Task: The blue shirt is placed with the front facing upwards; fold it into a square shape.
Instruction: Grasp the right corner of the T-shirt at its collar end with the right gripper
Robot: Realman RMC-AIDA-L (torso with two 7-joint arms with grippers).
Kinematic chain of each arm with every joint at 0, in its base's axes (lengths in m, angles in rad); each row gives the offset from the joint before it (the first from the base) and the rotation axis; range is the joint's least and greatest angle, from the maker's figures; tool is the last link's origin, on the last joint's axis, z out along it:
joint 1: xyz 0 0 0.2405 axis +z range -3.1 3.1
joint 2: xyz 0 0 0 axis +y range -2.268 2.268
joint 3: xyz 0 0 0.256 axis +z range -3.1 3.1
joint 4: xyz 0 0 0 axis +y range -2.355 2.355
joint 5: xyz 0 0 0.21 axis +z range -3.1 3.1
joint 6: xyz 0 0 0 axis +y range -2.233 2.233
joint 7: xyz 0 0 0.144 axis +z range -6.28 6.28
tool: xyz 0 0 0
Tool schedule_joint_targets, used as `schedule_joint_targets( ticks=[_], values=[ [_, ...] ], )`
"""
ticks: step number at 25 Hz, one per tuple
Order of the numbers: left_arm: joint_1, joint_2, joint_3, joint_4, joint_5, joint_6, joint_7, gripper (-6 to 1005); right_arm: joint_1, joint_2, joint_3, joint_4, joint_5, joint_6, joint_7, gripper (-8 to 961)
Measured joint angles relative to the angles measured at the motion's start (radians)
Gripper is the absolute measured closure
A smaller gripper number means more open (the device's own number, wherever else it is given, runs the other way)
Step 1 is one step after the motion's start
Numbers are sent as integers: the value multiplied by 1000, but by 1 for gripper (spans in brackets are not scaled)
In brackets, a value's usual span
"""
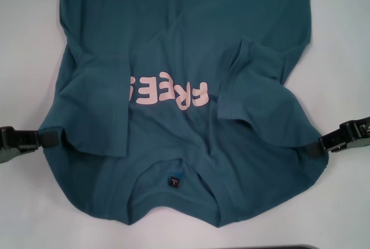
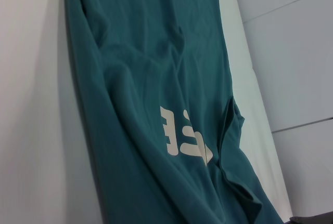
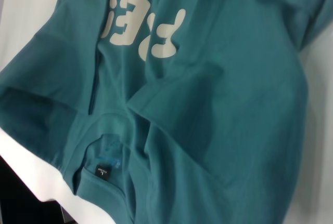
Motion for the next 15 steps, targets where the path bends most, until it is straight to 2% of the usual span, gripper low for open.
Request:
schedule_joint_targets(
  ticks=[5,13,15],
  values=[
    [-1,0,0,0,0,0,0,984,0,-2,-1,-1,-1,2,4,736],
    [1,8,37,-1,2,0,-16,984,3,-10,-6,-1,-35,1,6,941],
    [3,12,55,-1,17,0,-29,983,6,-14,-6,-1,-59,-1,6,941]
  ],
)
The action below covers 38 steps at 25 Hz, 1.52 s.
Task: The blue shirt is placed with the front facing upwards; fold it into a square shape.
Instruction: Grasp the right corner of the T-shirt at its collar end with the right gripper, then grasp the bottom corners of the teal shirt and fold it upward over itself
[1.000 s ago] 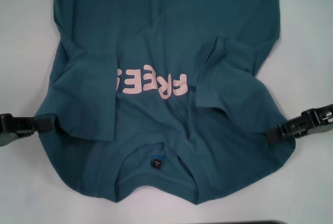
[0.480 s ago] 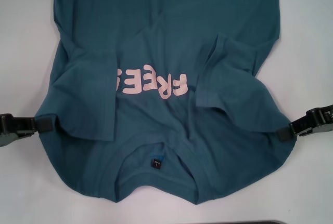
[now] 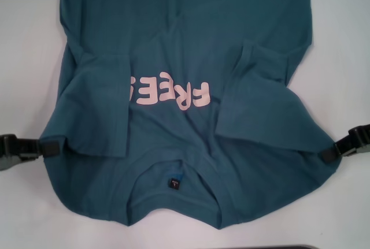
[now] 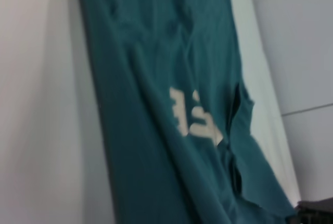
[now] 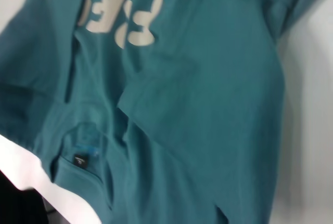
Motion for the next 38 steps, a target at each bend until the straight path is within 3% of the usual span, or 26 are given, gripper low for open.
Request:
schedule_joint_targets(
  ticks=[11,19,38],
  values=[
    [0,2,66,-10,84,21,-46,983,-3,-15,-1,-75,-43,-51,14,941],
    [-6,23,84,-12,152,33,-72,984,2,-16,-1,-77,-122,-52,8,941],
    [18,49,86,-12,192,40,-59,983,-7,-34,3,-104,-179,-60,10,941]
  ],
)
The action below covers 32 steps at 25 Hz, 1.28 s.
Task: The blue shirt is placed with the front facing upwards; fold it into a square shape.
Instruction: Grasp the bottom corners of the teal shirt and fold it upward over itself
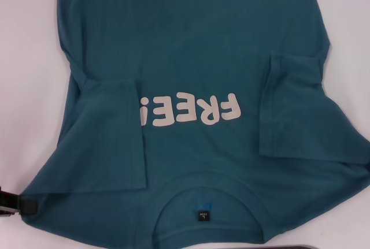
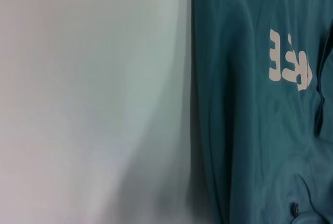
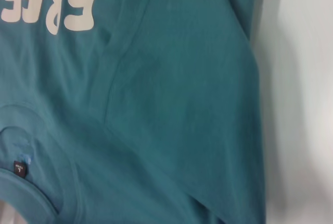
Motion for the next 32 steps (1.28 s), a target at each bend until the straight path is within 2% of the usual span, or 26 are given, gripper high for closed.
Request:
schedule_joint_targets(
  ticks=[32],
  values=[
    [-1,1,2,4,0,-1,24,983,1,0,4,0,4,-6,-9,941]
  ],
)
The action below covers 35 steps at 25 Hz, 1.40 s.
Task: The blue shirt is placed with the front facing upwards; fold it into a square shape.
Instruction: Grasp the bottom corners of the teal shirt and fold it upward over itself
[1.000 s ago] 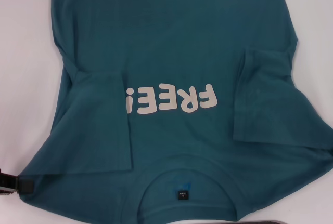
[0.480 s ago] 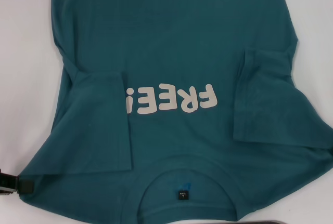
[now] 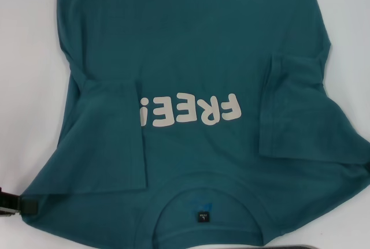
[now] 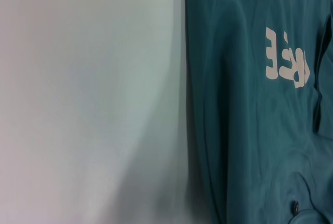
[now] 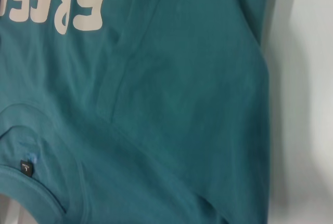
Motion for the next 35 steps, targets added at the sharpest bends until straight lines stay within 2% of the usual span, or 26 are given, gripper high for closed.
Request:
schedule_joint_targets(
  ticks=[35],
  values=[
    [5,-6,-1,6,24,5,32,984,-6,1,1,0,4,-20,-17,940]
  ],
)
